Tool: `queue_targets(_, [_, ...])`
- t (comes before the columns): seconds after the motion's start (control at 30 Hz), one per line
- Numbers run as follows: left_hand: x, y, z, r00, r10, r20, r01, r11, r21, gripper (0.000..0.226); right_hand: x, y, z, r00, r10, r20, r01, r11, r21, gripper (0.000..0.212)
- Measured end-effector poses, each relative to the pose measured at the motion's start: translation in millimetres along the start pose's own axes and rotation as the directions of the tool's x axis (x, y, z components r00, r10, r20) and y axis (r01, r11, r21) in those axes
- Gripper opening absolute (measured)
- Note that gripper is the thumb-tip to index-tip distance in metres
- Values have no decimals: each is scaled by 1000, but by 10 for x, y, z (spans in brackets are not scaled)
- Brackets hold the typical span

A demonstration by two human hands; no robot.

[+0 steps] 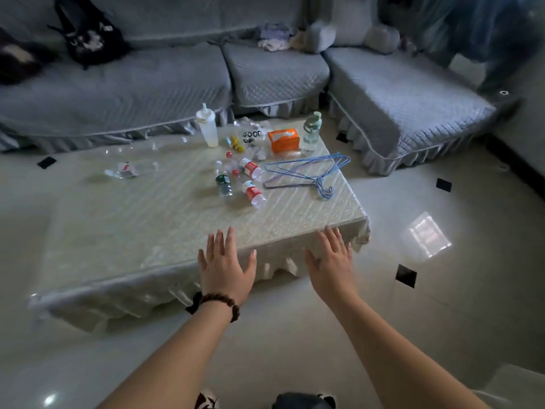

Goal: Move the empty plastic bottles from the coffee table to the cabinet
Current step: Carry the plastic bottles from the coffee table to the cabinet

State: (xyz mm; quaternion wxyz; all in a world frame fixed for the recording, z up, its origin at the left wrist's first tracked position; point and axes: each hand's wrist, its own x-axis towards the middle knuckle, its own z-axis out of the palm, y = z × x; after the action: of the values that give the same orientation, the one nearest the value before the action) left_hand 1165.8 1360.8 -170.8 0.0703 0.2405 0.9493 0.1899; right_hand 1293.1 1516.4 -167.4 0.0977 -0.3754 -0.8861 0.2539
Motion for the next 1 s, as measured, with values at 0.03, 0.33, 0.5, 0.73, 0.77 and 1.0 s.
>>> queue_targets(0.03, [17,-184,-79,1000,-21,-9,21,1000,-5,70,1,-175,124,1000,-17,13,17,1000,1,54])
queue_targets(0.33, [212,-1584,-647,994,-110,-14,110,994,-2,71,-30,-1417,980,995,-83,64,82,997,11,54])
queue_targets(0.5, [425,-1928,-794,994,-105,-1,105,994,-20,71,61,-1742,1194,996,-78,50,78,997,3,54])
queue_targets(0.73, [935,-1962,-751,996,-78,39,80,996,-50,72,490,-1784,1282,996,-32,86,35,999,-41,56])
queue_targets(0.77, [1038,-1946,-727,996,-73,45,75,996,-50,72,586,-1776,1297,996,-26,90,30,999,-46,56])
queue_targets(1.0, [2004,-1724,-452,994,-72,85,74,997,-19,73,1556,-1662,1511,993,17,118,-14,1000,-26,58])
